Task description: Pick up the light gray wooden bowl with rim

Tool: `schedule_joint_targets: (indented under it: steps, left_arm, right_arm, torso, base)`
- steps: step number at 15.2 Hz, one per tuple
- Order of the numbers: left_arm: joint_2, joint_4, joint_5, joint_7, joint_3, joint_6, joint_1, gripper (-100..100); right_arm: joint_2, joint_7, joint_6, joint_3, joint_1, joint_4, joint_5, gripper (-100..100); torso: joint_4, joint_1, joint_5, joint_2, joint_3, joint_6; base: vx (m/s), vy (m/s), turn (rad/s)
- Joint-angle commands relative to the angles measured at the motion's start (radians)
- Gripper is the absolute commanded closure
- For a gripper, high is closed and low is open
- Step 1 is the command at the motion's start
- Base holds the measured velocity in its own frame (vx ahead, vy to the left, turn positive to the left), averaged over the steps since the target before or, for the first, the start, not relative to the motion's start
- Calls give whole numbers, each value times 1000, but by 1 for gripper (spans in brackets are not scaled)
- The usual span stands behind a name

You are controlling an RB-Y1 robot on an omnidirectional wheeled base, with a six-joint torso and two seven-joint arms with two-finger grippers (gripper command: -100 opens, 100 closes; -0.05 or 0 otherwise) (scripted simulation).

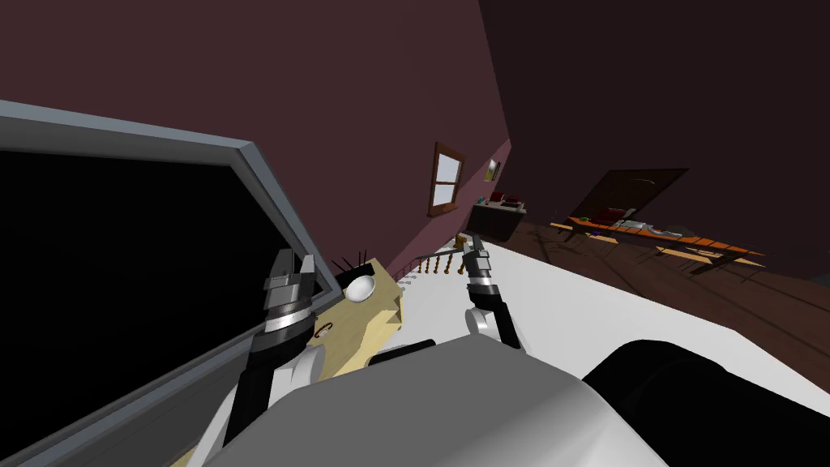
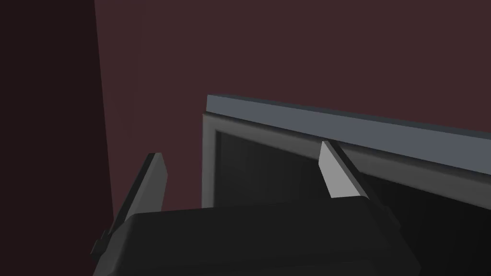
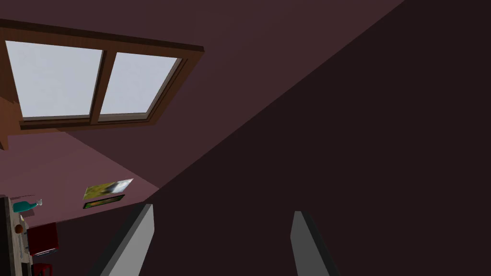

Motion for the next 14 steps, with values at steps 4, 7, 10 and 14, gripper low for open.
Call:
schedule_joint_targets:
  steps: [4,7,10,14]
  left_arm:
    - [83,32,14,-6,8,70,-17,-100]
    - [121,59,25,-12,15,125,-31,-100]
    - [139,75,32,-15,19,162,-40,-100]
    - [172,111,47,-22,28,241,-59,-100]
  right_arm:
    - [0,0,0,0,0,0,0,0]
    - [0,0,0,0,0,0,0,0]
    - [0,0,0,0,0,0,0,0]
    - [0,0,0,0,0,0,0,0]
  torso:
    - [0,0,0,0,0,0]
    - [0,0,0,-1,0,0]
    - [0,0,0,-1,0,0]
    - [0,0,0,-1,0,0]
  base:
    - [4,-5,-29]
    - [6,-7,-37]
    - [6,-8,-37]
    - [7,-9,-42]
